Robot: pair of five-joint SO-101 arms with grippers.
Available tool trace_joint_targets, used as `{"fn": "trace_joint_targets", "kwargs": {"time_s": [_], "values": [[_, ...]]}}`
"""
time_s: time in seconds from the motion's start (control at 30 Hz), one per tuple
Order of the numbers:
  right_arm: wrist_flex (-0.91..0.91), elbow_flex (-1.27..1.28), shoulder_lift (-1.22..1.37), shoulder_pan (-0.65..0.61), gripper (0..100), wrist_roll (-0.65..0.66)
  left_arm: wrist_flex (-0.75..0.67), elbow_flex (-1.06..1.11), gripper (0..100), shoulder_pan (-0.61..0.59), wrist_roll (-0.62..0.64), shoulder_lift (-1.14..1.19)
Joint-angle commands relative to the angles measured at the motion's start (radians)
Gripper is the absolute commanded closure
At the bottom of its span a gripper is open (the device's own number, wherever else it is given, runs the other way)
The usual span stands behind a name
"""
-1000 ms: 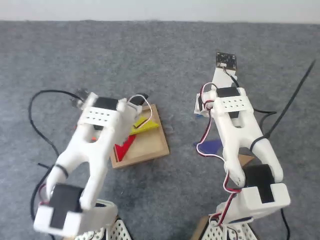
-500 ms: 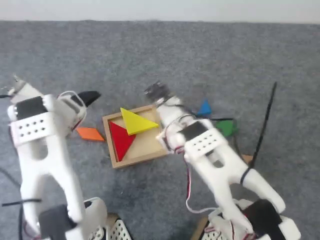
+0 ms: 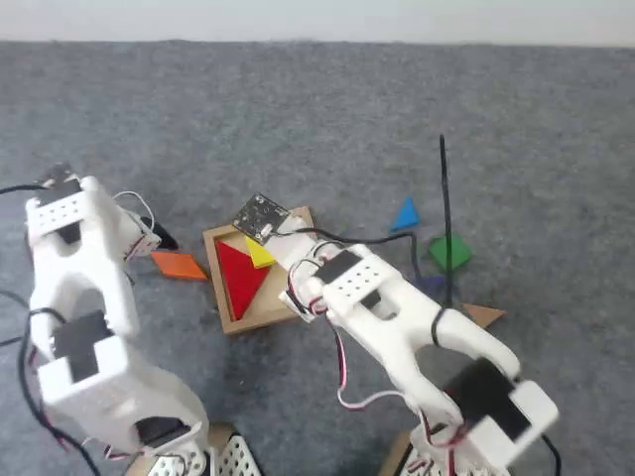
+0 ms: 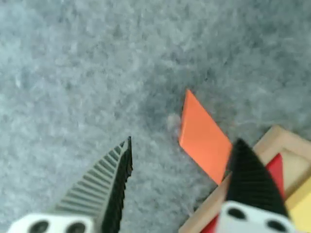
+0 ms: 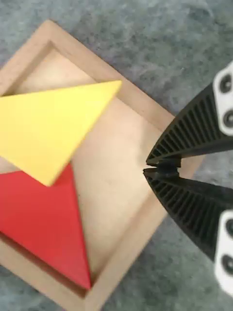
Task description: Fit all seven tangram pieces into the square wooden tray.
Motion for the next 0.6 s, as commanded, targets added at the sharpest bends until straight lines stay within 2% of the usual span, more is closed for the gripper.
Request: {"fn": "trace_joint_targets", "kwargs": {"time_s": [0.0, 0.1, 0.57], "values": [[-0.022, -0.097, 0.025, 0.018, 99.1, 0.015, -0.041, -0.061, 84, -0.003, -0.063, 0.000], [-0.033, -0.130, 0.064, 0.038, 99.1, 0.011, -0.091, -0.059, 100, -0.011, -0.078, 0.006], [-0.173, -0.201, 0.171, 0.145, 99.1, 0.011, -0.138, -0.028, 99, -0.014, -0.081, -0.002]]}}
